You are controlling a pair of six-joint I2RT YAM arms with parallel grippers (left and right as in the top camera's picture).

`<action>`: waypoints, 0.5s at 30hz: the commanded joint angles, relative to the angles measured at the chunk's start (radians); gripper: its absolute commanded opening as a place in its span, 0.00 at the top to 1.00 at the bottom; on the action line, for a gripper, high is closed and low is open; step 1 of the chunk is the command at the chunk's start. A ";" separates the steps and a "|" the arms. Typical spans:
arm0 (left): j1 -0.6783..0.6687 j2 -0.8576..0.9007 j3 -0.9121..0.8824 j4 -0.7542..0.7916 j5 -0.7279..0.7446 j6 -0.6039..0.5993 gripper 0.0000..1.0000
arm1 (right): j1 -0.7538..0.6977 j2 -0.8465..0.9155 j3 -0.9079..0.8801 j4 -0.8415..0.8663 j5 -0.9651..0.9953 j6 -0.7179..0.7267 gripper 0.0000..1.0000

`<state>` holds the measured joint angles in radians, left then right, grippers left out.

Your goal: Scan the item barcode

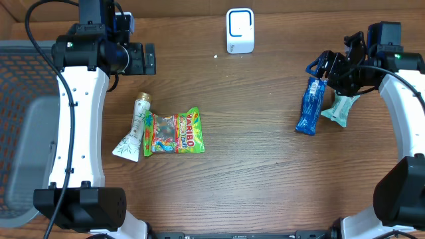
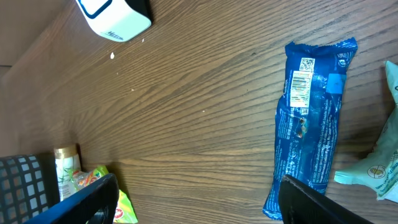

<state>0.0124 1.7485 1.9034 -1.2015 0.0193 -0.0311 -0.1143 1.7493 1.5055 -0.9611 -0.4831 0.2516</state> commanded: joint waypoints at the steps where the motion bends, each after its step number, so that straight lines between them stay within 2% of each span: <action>1: -0.006 -0.002 -0.003 0.001 0.007 -0.018 0.00 | 0.004 -0.025 0.029 0.007 -0.008 -0.016 0.17; 15: -0.006 -0.002 -0.003 0.001 0.007 -0.018 0.00 | 0.004 -0.025 0.029 0.018 -0.009 -0.018 0.18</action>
<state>0.0124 1.7485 1.9038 -1.2015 0.0196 -0.0311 -0.1143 1.7493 1.5055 -0.9501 -0.4835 0.2420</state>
